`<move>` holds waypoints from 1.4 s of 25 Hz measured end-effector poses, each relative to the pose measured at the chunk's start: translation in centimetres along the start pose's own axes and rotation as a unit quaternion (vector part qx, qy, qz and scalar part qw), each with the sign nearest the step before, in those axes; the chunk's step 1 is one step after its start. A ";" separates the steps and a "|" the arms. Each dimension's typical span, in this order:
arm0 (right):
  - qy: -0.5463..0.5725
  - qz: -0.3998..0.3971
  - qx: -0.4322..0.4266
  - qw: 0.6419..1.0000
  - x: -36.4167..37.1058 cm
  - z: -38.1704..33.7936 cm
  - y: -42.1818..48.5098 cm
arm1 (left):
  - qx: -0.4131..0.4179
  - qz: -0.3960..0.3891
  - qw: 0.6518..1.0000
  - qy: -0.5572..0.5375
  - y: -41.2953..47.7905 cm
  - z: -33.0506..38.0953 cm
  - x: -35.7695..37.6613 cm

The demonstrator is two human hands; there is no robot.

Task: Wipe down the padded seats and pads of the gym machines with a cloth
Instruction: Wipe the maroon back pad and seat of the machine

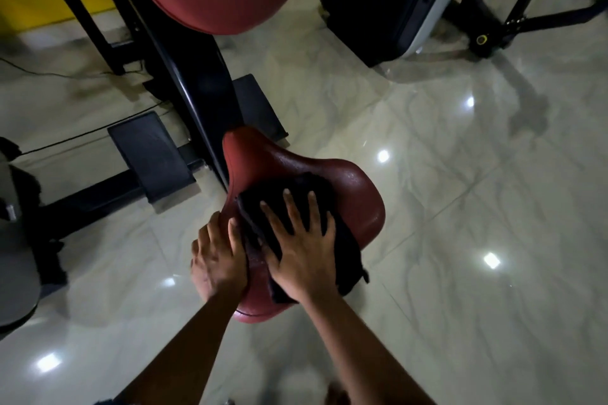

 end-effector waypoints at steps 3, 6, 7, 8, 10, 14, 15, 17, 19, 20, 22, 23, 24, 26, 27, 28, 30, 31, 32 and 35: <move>0.012 0.016 0.003 1.000 -0.7 4.6 4.1 | -0.001 0.011 1.000 0.023 0.0 0.4 0.0; 0.047 -0.063 0.115 0.990 -1.7 7.0 8.6 | 0.006 0.014 0.999 0.039 0.1 0.5 -0.1; 0.049 -0.063 0.139 0.987 -1.6 6.4 8.3 | 0.002 0.015 0.999 0.043 0.1 0.5 -0.2; 0.042 -0.036 0.144 0.988 -1.6 5.2 7.1 | -0.001 0.016 0.999 0.045 0.1 0.5 -0.2; 0.033 0.012 0.087 0.996 -1.4 2.7 3.2 | -0.001 0.017 0.999 0.046 -0.1 0.8 -0.3; 0.020 -0.010 -0.020 1.000 -1.3 3.4 3.5 | 0.005 0.004 0.998 0.055 0.0 0.9 -0.5; 0.021 -0.019 -0.002 1.000 -1.1 4.0 5.5 | 0.012 -0.003 0.998 0.065 0.4 1.1 -0.5; 0.025 -0.033 0.039 0.998 -0.8 4.7 9.6 | 0.032 -0.013 0.994 0.103 1.3 1.6 0.0; 0.018 -0.034 0.037 0.999 -0.8 5.4 12.6 | 0.038 -0.008 0.992 0.123 2.1 2.4 0.4; 0.019 -0.051 0.026 0.998 -1.2 5.9 13.6 | 0.033 -0.002 0.992 0.124 2.2 2.7 0.5; 0.029 -0.104 0.017 0.994 -1.5 8.0 14.8 | 0.027 0.003 0.992 0.123 2.1 2.7 0.6; 0.030 -0.128 0.032 0.991 -1.5 9.4 14.9 | 0.025 -0.001 0.992 0.124 2.0 2.7 0.6; 0.036 -0.141 0.057 0.988 -1.4 10.8 14.5 | 0.021 -0.006 0.992 0.125 2.0 2.5 0.6; 0.111 -0.126 0.128 0.977 -1.2 13.2 12.6 | 0.016 -0.009 0.992 0.128 2.1 2.3 0.5; 0.158 -0.112 0.172 0.966 -1.2 14.0 11.3 | 0.014 -0.011 0.991 0.129 2.2 2.3 0.5; 0.191 -0.098 0.214 0.953 -1.3 14.6 9.9 | 0.011 -0.014 0.991 0.129 2.2 2.4 0.6; 0.235 -0.060 0.284 0.928 -1.3 14.6 7.0 | 0.009 -0.015 0.992 0.128 2.1 2.5 0.7; 0.256 -0.028 0.329 0.909 -1.4 14.2 5.7 | 0.010 -0.014 0.991 0.129 2.0 2.6 0.6; 0.283 0.009 0.386 0.878 -1.3 13.4 4.6 | 0.010 -0.016 0.991 0.129 2.0 2.7 0.5; 0.358 0.106 0.552 0.746 -0.5 9.9 2.0 | 0.013 -0.025 0.991 0.129 2.0 2.9 0.3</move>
Point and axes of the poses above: each hand's wrist, its own y-axis towards the middle knuckle, its own x-axis out of the palm, z = x × y, the point moved 1 cm from there along y, towards the middle knuckle, and after that the axes turned 2 degrees about -z, right-handed, at the moved point
